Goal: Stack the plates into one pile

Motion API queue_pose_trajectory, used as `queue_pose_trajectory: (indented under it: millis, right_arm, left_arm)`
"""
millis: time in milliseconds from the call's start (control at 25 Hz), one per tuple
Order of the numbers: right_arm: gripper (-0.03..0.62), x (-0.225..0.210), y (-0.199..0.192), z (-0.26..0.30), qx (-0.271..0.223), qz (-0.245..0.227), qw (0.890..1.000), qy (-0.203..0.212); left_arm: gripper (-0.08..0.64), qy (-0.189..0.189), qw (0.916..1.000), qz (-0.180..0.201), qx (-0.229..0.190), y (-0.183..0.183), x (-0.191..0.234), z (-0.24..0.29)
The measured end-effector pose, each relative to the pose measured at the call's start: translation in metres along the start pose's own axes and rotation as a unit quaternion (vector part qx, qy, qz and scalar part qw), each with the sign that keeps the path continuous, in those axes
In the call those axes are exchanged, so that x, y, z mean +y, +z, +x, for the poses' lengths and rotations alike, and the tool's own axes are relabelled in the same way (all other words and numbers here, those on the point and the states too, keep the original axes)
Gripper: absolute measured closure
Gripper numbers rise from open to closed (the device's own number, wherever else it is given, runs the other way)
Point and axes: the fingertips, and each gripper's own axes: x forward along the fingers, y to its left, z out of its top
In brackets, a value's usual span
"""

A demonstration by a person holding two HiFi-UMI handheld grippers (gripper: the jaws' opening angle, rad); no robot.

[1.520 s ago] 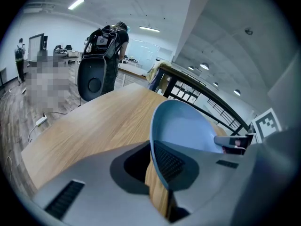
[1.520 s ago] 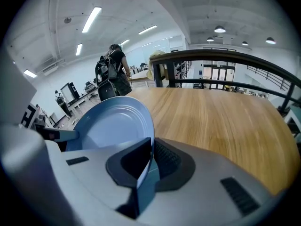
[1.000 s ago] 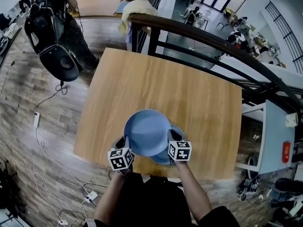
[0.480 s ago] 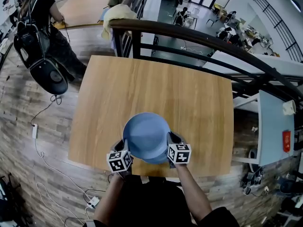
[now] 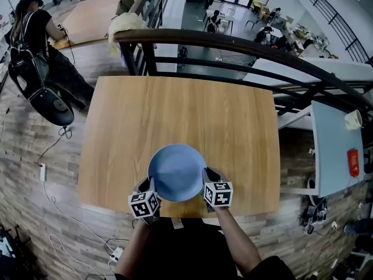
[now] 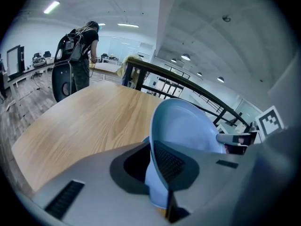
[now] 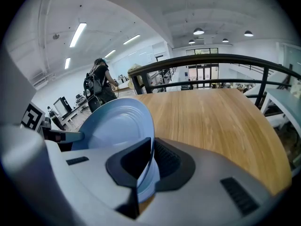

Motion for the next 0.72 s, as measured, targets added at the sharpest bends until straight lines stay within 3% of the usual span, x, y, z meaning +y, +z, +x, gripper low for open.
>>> queue_pose_trajectory:
  millis: [320,720]
  right_arm:
    - [0.549,-0.018,-0.017,-0.022,0.007,0.012,1.000,0.014]
    - [0.549,-0.011,-0.056,-0.031,0.027,0.029,0.999,0.011]
  left_arm:
    - [0.518,0.005,0.9999,0.006,0.013,-0.024,-0.024,-0.009]
    - [0.518,0.000,0.9986,0.013,0.051,-0.053,-0.015,-0.017]
